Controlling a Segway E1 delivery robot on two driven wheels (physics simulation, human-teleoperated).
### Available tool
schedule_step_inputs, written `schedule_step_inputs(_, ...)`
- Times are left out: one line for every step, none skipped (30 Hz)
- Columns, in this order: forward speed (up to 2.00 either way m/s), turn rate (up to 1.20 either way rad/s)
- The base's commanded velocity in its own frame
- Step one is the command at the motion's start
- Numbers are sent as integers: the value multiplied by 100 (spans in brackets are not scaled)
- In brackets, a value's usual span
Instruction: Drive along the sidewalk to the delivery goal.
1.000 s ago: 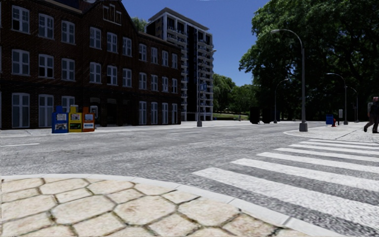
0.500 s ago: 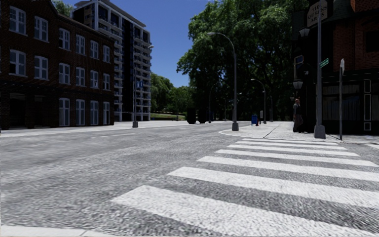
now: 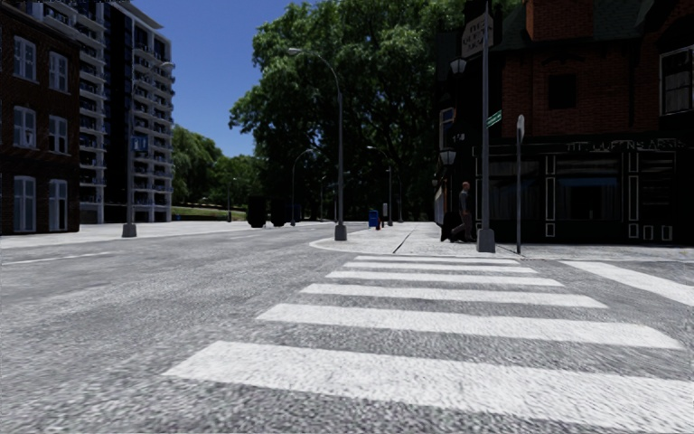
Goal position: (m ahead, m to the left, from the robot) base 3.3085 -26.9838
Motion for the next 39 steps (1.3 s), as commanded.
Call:
schedule_step_inputs(158,-62)
schedule_step_inputs(158,-62)
schedule_step_inputs(158,-61)
schedule_step_inputs(158,-61)
schedule_step_inputs(158,-61)
schedule_step_inputs(158,-61)
schedule_step_inputs(158,-61)
schedule_step_inputs(158,-60)
schedule_step_inputs(158,-60)
schedule_step_inputs(158,-60)
schedule_step_inputs(158,-60)
schedule_step_inputs(158,-59)
schedule_step_inputs(158,-59)
schedule_step_inputs(158,-59)
schedule_step_inputs(158,-59)
schedule_step_inputs(158,-59)
schedule_step_inputs(158,-53)
schedule_step_inputs(157,-42)
schedule_step_inputs(155,0)
schedule_step_inputs(155,0)
schedule_step_inputs(155,0)
schedule_step_inputs(155,0)
schedule_step_inputs(155,0)
schedule_step_inputs(157,0)
schedule_step_inputs(157,0)
schedule_step_inputs(200,0)
schedule_step_inputs(200,0)
schedule_step_inputs(200,0)
schedule_step_inputs(200,0)
schedule_step_inputs(200,0)
schedule_step_inputs(200,0)
schedule_step_inputs(200,0)
schedule_step_inputs(200,0)
schedule_step_inputs(200,0)
schedule_step_inputs(200,0)
schedule_step_inputs(200,0)
schedule_step_inputs(200,0)
schedule_step_inputs(200,0)
schedule_step_inputs(200,0)
